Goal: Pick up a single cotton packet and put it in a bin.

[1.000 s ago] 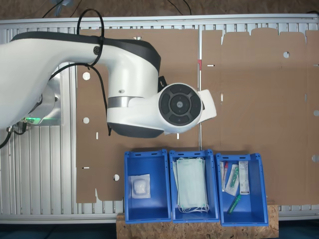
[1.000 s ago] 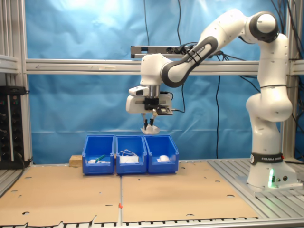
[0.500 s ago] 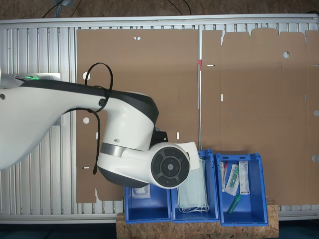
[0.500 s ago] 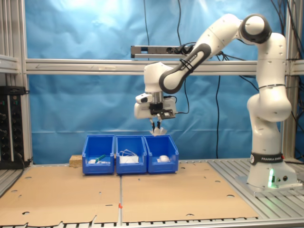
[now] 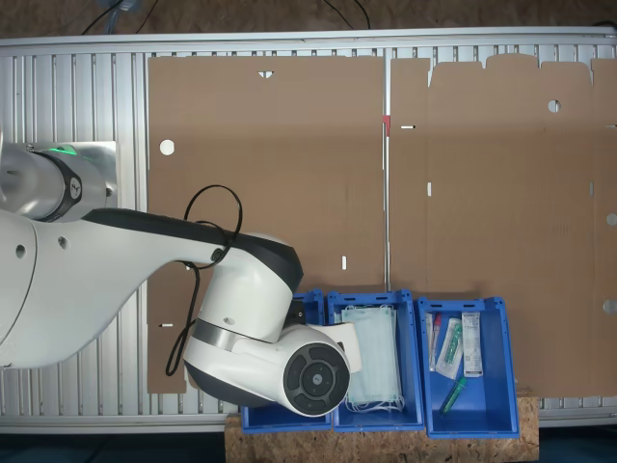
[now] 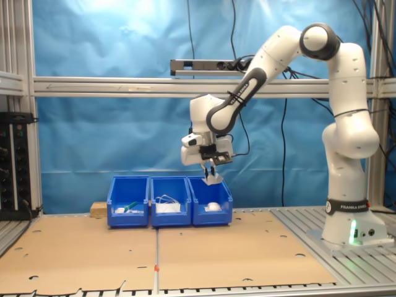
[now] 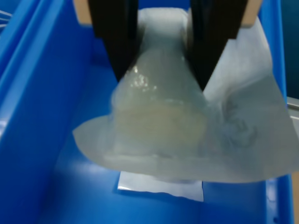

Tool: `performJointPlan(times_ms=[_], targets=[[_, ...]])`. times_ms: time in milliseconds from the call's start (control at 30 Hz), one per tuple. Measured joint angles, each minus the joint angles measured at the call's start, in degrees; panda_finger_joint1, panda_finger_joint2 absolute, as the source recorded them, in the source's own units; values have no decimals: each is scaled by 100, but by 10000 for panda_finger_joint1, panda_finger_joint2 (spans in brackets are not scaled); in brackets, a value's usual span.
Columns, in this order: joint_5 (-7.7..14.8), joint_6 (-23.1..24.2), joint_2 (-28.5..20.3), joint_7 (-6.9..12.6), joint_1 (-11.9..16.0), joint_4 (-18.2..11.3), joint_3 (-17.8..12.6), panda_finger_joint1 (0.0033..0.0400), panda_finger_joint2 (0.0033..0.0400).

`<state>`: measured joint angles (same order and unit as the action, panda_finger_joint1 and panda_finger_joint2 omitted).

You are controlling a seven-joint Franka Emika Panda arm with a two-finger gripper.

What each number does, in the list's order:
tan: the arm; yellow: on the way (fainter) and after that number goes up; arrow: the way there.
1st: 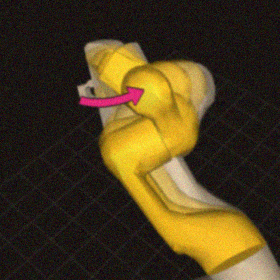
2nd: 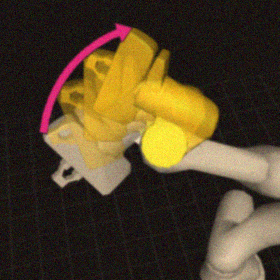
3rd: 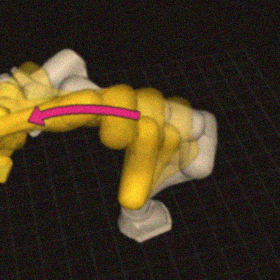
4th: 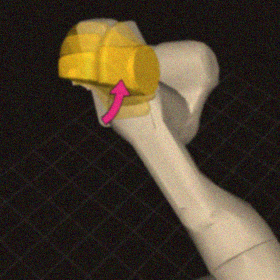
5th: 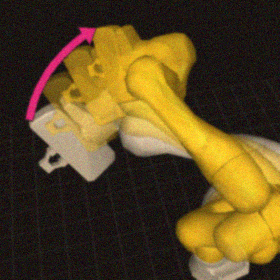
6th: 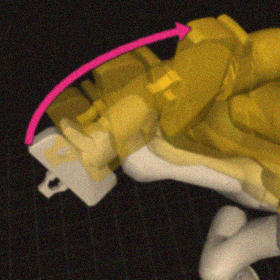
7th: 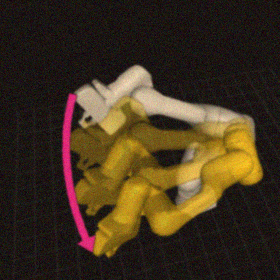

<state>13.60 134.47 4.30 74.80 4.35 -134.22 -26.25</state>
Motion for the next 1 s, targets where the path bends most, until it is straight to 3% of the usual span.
performJointPlan(times_ms=[333,1000], targets=[[11,347,274,206,5,28,-102,76,76],[20,743,358,525,5,59,-177,76,76]])
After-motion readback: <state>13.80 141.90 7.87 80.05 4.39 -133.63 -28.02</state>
